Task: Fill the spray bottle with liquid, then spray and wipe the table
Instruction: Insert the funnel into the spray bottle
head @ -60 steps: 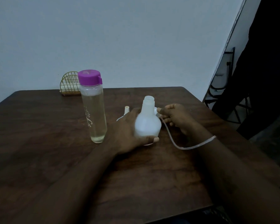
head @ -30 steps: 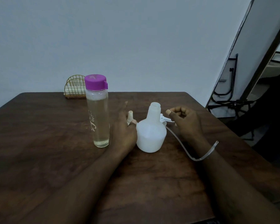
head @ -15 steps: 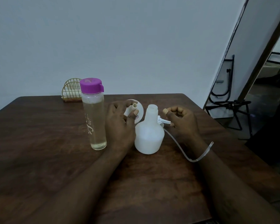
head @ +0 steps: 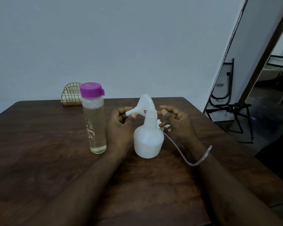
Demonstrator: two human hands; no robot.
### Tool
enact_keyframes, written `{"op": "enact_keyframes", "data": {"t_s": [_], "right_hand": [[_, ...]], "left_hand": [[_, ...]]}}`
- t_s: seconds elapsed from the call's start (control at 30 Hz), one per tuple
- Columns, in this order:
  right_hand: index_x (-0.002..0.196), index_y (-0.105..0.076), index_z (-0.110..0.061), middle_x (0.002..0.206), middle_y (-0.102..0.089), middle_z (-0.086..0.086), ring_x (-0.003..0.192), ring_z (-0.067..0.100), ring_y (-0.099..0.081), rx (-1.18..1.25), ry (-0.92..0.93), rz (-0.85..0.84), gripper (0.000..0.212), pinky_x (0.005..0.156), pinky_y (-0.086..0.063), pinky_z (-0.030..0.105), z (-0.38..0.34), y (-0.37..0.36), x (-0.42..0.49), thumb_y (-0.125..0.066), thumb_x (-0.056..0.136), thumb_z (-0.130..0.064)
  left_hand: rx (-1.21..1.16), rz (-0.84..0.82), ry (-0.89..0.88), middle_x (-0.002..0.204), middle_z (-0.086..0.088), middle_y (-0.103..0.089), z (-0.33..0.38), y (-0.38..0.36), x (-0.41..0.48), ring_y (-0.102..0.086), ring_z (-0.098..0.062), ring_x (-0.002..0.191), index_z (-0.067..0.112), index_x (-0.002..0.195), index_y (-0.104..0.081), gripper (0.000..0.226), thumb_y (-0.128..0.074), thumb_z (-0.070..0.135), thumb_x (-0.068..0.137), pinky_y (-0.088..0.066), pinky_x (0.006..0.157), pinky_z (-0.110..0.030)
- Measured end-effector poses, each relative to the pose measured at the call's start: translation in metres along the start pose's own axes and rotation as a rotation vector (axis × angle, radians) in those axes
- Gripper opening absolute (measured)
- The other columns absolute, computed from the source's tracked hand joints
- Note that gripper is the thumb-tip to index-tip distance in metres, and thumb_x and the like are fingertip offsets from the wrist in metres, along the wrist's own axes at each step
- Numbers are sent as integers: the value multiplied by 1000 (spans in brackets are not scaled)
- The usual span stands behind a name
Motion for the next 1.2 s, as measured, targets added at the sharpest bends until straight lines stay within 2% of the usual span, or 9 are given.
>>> {"op": "enact_keyframes", "data": {"t_s": [0.13, 0.23, 0.5, 0.6, 0.7, 0.83, 0.97, 1.1, 1.2], "right_hand": [[126, -71, -20, 110, -79, 6, 72, 19, -72, 23, -57, -93, 37, 48, -43, 21, 8, -11, 0, -63, 98, -43], [120, -76, -27, 107, -79, 8, 73, 21, -70, 46, -58, -135, 27, 49, -44, 21, 8, -17, -2, -67, 97, -36], [119, -73, -11, 96, -70, 12, 69, 14, -59, 336, -125, -78, 28, 57, -40, 27, 7, -11, -2, -72, 92, -18], [125, -67, -4, 91, -68, 9, 70, 15, -61, 415, -157, -94, 29, 60, -43, 26, 9, -13, -3, -64, 98, -13], [126, -67, -6, 94, -69, 9, 74, 15, -65, 502, -165, -144, 29, 60, -49, 23, 7, -15, -3, -64, 97, -13], [122, -71, -10, 89, -69, 6, 73, 12, -65, 587, -175, -171, 30, 62, -51, 21, 7, -16, -1, -69, 92, -12], [115, -75, -11, 88, -69, 1, 70, 6, -63, 718, -152, -144, 31, 61, -51, 17, 0, -5, 4, -73, 84, -11], [127, -64, -7, 84, -58, 0, 67, 3, -60, 903, -138, -49, 35, 60, -47, 14, -7, 16, 8, -61, 92, -3], [117, -70, -3, 87, -53, 1, 64, 4, -57, 1098, -118, -35, 30, 58, -46, 15, -14, 24, 6, -55, 92, -3]], "left_hand": [[-158, -88, 127, 100, 2, -79, -14, -8, 2, -75, -9, 88, 15, 116, -68, 19, -72, 12, 97, -58, 71, -23], [-208, -156, 179, 93, -2, -78, -20, -13, 1, -71, -9, 77, 8, 122, -66, 23, -69, 11, 99, -57, 68, -25], [-187, -240, 175, 108, -4, -79, -21, -24, -5, -76, -18, 95, 14, 120, -65, 19, -67, 16, 101, -60, 72, -26], [-161, -236, 157, 103, -3, -80, -19, -23, -6, -76, -14, 88, 15, 116, -66, 14, -66, 15, 102, -59, 68, -24], [-155, -228, 135, 100, -3, -79, -16, -22, -5, -74, -9, 82, 13, 116, -65, 15, -66, 15, 102, -57, 66, -22], [-143, -262, 136, 108, -2, -79, -18, -25, -5, -76, -14, 95, 18, 118, -66, 18, -67, 20, 101, -61, 73, -28], [-118, -304, 113, 115, 6, -77, -15, -25, -7, -74, -12, 105, 28, 126, -65, 34, -70, 44, 96, -60, 90, -35], [-14, -338, 102, 108, 10, -76, -17, -21, -9, -73, -8, 101, 31, 122, -61, 59, -73, 69, 79, -58, 87, -36], [56, -410, 85, 111, 7, -74, -20, -25, -13, -71, -11, 107, 35, 121, -61, 64, -81, 69, 70, -58, 92, -42]]}}
Point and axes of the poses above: each hand's wrist, its own x-axis towards the middle knuckle, its own y-axis out of the back of the hand, z = x × y, the point moved 9 cm from there along x, towards the middle knuckle
